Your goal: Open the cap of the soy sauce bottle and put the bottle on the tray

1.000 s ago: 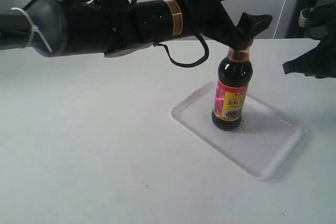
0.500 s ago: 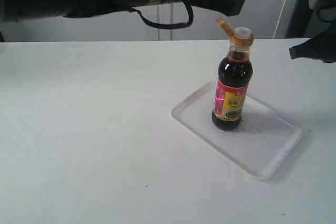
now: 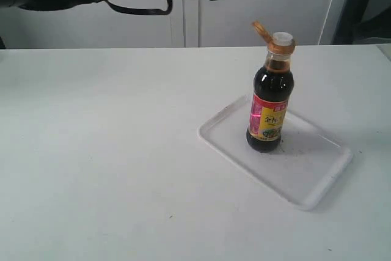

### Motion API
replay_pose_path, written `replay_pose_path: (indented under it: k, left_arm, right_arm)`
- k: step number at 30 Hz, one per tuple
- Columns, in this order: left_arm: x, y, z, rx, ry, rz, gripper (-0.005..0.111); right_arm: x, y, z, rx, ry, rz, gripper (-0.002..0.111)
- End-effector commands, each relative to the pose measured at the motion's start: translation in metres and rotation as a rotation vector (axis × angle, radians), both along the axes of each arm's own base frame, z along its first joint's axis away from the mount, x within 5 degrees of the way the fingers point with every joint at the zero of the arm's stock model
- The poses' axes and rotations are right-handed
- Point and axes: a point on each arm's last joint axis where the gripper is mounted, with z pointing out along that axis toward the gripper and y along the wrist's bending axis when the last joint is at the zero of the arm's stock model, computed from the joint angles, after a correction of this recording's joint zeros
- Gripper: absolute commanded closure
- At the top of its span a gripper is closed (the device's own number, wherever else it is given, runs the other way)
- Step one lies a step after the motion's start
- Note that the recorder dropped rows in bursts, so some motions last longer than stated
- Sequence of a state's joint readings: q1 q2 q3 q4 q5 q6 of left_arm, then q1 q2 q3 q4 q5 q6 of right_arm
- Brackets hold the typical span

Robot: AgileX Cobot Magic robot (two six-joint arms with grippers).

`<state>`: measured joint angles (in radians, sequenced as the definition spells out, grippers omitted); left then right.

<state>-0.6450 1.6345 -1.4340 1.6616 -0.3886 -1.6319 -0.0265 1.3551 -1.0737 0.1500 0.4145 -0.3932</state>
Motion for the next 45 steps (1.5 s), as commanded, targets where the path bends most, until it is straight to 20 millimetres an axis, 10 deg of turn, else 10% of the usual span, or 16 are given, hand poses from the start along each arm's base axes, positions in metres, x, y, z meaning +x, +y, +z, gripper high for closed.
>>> replay_pose_path:
  k: [1,9,15,20,30,45]
  left_arm:
    - [-0.006,0.030,0.010,0.023,-0.033,0.067,0.107]
    - [-0.005,0.108,0.016,0.117,-0.128,0.437,0.107]
    - [0.008,0.157,0.021,0.717,-0.410,0.717,0.107]
    - [-0.002,0.196,0.011,0.789,-0.132,1.124,0.107]
    - [-0.023,0.202,-0.045,0.939,0.534,0.693,0.107]
    - [-0.061,0.199,-0.028,0.676,0.696,0.557,0.107]
  right_arm:
    - [-0.006,0.012,0.006,-0.034,-0.021,0.058,0.108]
    - [-0.006,0.025,0.015,-0.061,-0.022,0.125,0.108]
    - [-0.009,0.025,0.012,-0.063,0.028,0.134,0.108]
    - [-0.009,0.025,0.012,-0.082,0.026,0.148,0.108]
    - [-0.017,0.025,0.003,-0.093,0.167,0.169,0.108]
    - [-0.046,0.017,0.009,-0.086,0.315,0.078,0.108]
